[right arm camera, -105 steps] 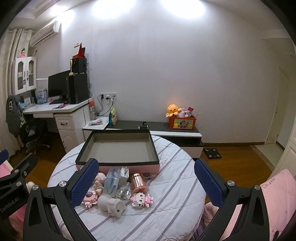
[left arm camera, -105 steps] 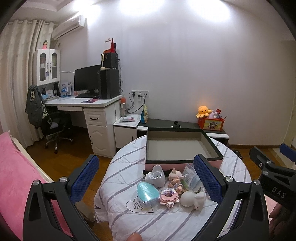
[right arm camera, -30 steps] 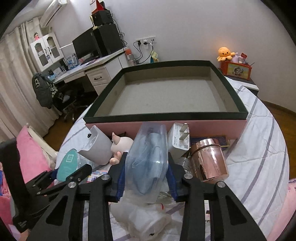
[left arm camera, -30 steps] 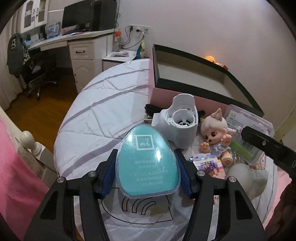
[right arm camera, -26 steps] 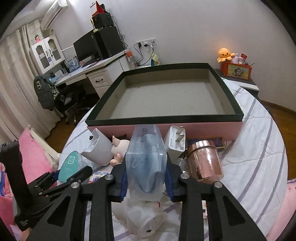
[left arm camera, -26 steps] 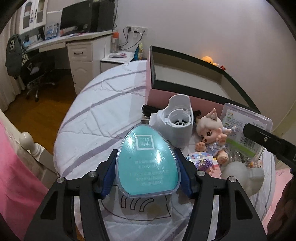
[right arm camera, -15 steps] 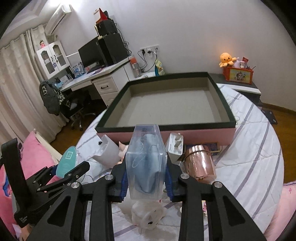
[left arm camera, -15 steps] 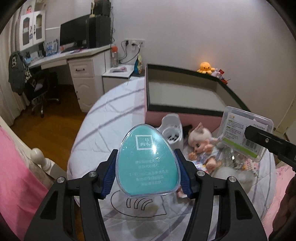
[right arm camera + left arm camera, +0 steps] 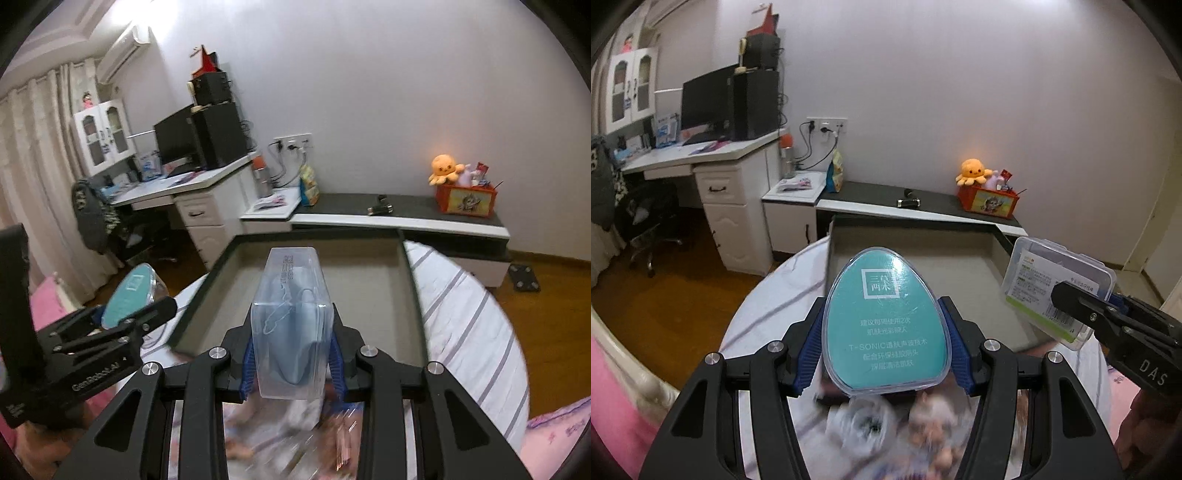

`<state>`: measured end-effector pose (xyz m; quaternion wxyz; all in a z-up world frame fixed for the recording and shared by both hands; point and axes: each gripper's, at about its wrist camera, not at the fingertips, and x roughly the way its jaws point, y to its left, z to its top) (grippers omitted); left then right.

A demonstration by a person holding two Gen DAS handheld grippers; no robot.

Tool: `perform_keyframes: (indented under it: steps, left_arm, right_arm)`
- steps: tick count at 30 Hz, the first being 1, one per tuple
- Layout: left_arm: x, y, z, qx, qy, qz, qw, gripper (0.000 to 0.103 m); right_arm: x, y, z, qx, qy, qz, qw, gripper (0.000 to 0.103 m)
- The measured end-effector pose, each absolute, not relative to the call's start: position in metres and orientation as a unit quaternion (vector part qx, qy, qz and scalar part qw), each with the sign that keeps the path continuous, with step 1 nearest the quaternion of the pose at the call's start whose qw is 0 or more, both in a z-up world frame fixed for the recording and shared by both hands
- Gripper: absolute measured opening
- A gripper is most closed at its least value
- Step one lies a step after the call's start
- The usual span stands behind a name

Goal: Organize rigid objects
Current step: 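Lower the teal case into the box with the left tool while the right tool places the mask box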

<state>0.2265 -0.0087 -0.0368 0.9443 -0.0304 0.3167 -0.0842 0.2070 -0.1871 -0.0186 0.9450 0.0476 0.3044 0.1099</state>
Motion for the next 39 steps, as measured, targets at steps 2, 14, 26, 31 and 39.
perform_keyframes:
  steps: [2, 14, 26, 31, 39]
  left_arm:
    - [0.250, -0.020, -0.044, -0.022, 0.331, -0.088, 0.939, 0.060]
    - [0.337, -0.055, -0.100, -0.006, 0.436, -0.091, 0.895, 0.060]
    - [0.305, -0.031, -0.075, -0.018, 0.392, -0.061, 0.918, 0.103]
    - [0.263, -0.015, -0.058, -0.040, 0.353, -0.058, 0.933, 0.103]
    - [0.199, -0.004, -0.047, -0.043, 0.319, -0.054, 0.945, 0.103]
  right_arm:
    - [0.225, -0.191, -0.023, 0.043, 0.310, 0.098, 0.945, 0.032]
    - [0.300, -0.199, -0.065, 0.026, 0.365, 0.061, 0.928, 0.033]
    - [0.275, -0.229, -0.067, 0.062, 0.377, 0.051, 0.923, 0.103]
    - [0.236, -0.232, -0.045, 0.077, 0.341, 0.040, 0.936, 0.103]
    - [0.187, -0.221, -0.022, 0.070, 0.310, 0.039, 0.947, 0.103]
